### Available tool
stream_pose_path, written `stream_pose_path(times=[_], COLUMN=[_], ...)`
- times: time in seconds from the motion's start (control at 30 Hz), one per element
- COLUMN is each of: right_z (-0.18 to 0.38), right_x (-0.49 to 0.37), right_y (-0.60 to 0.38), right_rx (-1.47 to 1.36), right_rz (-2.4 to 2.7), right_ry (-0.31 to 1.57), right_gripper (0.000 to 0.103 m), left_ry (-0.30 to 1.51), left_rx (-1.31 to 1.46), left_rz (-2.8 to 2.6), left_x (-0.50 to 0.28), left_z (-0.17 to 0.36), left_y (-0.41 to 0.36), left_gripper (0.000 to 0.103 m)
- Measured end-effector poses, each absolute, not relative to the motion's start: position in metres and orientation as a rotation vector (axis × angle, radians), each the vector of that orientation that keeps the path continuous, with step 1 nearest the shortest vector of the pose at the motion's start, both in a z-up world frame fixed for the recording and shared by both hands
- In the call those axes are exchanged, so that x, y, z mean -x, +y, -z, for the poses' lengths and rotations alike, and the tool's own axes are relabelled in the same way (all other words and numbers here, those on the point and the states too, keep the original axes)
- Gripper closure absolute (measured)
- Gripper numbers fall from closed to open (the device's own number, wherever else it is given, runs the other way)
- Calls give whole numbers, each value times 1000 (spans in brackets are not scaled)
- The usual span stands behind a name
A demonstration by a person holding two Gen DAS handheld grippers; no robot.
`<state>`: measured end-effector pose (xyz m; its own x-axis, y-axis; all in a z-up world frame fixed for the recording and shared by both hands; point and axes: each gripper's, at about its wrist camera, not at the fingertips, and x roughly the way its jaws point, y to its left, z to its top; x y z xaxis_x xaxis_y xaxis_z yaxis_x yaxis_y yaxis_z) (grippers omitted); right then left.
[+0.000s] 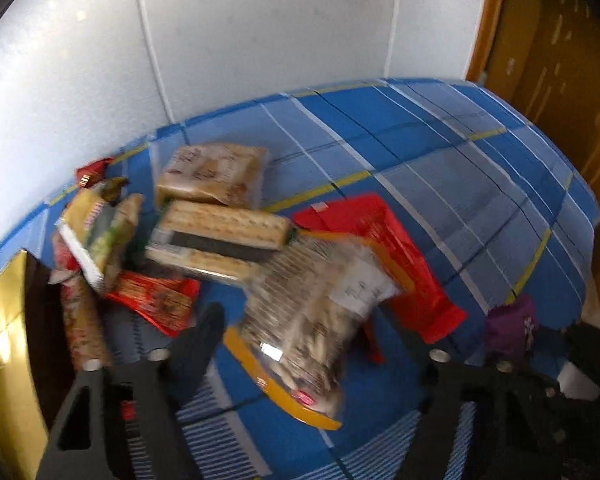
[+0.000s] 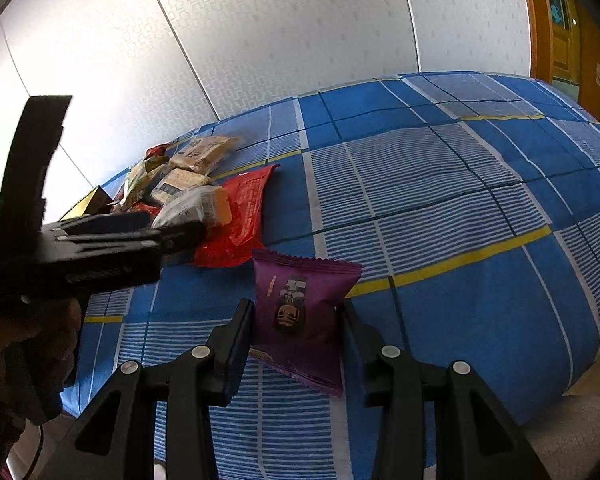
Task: Organize snacks
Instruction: 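Grasp the clear sunflower-seed bag with the left gripper while the right gripper grasps the purple pouch, then carry both snacks into the gold tray and open both grippers to release them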
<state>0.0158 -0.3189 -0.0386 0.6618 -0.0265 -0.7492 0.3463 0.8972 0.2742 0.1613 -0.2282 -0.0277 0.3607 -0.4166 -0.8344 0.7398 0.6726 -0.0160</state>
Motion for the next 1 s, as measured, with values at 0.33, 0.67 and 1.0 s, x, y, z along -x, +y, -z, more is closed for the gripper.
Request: stream_pose_path(times=[0.33, 0.67, 1.0], right_z=[40, 40, 44], right_x=[-15, -14, -10], right_y=[-315, -314, -311], right_rx=[-395, -379, -348], right_rz=[230, 247, 255], right_ry=[810, 788, 742], right_gripper=[60, 60, 60], left_ry=[906, 899, 803], left_rx=[-333, -209, -28], left_rz=[740, 742, 759], left_x=[-149, -126, -112], left_z=[31, 27, 4], left_y=[-212, -169, -110], left_gripper=[48, 52, 53])
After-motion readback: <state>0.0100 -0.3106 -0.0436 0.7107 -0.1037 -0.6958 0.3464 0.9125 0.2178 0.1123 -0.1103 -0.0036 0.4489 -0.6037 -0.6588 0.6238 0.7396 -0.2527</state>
